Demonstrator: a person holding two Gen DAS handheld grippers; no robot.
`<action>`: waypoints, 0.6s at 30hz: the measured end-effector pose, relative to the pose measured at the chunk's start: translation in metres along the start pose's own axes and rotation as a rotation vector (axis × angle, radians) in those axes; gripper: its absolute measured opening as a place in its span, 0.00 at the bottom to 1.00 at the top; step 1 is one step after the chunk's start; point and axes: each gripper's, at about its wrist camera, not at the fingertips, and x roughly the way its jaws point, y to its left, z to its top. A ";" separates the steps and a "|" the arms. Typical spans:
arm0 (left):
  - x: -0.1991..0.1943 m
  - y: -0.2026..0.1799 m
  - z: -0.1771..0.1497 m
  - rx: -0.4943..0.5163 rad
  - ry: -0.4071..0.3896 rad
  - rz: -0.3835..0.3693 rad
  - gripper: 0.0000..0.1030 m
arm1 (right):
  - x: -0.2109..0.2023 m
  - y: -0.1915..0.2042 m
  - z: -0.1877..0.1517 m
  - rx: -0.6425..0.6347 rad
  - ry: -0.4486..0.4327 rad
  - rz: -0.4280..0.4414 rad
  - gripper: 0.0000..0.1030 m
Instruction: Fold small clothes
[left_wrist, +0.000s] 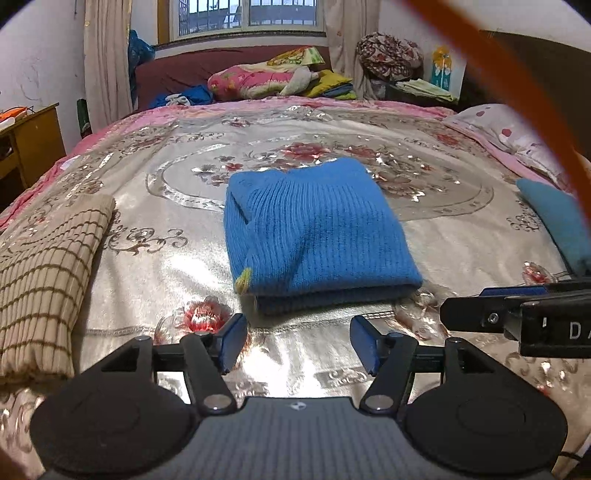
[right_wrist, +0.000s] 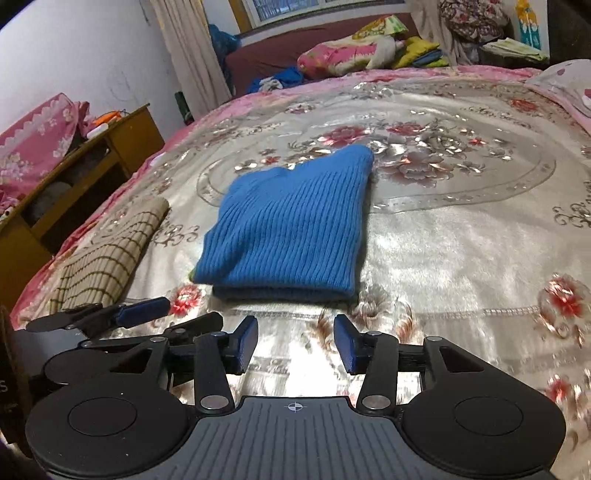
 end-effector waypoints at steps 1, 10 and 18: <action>-0.003 -0.001 -0.001 -0.002 -0.004 0.001 0.68 | -0.004 0.001 -0.002 0.001 -0.007 -0.004 0.44; -0.020 -0.008 -0.015 -0.019 -0.016 0.005 0.84 | -0.021 0.003 -0.019 0.014 -0.038 -0.039 0.49; -0.020 -0.012 -0.027 -0.034 -0.001 0.033 0.91 | -0.017 -0.005 -0.035 0.039 -0.014 -0.072 0.50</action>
